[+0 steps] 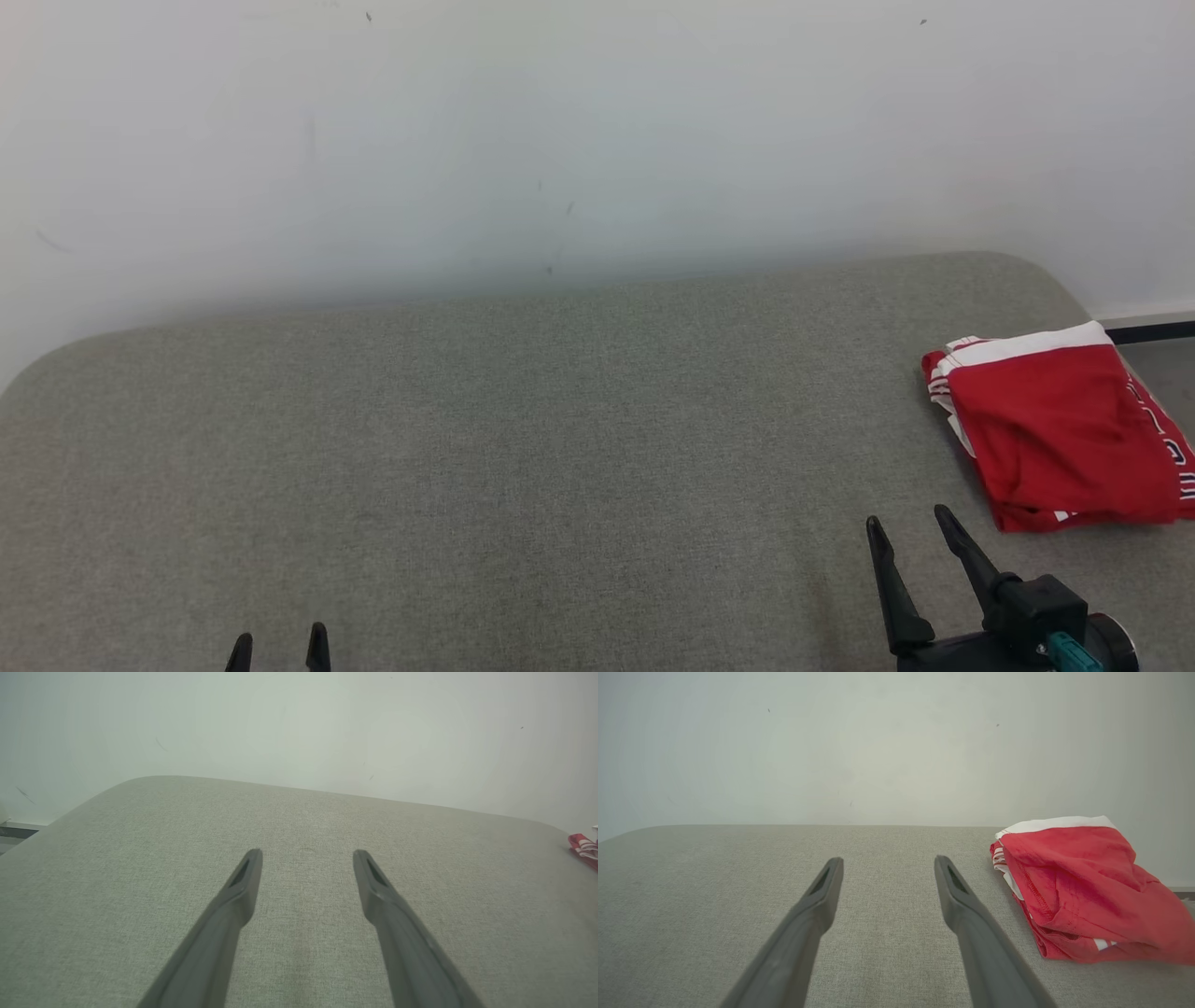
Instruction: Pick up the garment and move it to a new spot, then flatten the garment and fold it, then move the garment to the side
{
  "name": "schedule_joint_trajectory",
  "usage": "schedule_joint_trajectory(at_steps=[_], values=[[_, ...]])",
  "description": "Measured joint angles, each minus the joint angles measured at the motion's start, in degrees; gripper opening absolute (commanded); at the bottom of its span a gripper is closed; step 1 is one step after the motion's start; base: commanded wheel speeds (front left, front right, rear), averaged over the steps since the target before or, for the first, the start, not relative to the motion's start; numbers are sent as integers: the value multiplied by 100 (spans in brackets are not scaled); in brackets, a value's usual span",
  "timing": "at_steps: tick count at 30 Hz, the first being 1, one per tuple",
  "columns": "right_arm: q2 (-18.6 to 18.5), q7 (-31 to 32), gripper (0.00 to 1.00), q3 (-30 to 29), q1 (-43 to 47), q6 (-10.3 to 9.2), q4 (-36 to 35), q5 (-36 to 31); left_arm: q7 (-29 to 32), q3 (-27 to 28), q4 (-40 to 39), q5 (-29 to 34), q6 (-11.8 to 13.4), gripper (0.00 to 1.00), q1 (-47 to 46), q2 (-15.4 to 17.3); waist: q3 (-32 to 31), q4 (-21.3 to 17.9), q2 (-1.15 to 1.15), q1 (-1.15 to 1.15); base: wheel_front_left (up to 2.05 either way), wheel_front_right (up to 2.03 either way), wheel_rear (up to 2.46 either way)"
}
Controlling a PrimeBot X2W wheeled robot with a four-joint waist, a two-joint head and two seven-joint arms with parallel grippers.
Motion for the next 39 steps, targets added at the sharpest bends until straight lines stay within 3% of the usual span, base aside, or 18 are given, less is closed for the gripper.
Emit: schedule_joint_trajectory(at_steps=[27,35,36,39], values=[[25,-1,100,164,-382,1,335,-41,0,43,141,85,-87,100,-318,-1,95,43,0,1,0,0,0],[-11,0,100,294,-572,0,406,-11,0,13,142,86,9,100,-353,0,110,-12,1,1,0,0,0],[-7,2,0,300,-571,1,416,-9,0,7,160,83,9,0,-346,-3,112,-16,0,1,0,0,0],[29,35,0,313,-422,1,560,-9,9,-4,330,68,9,0,-270,-36,113,-16,0,1,0,0,0]])
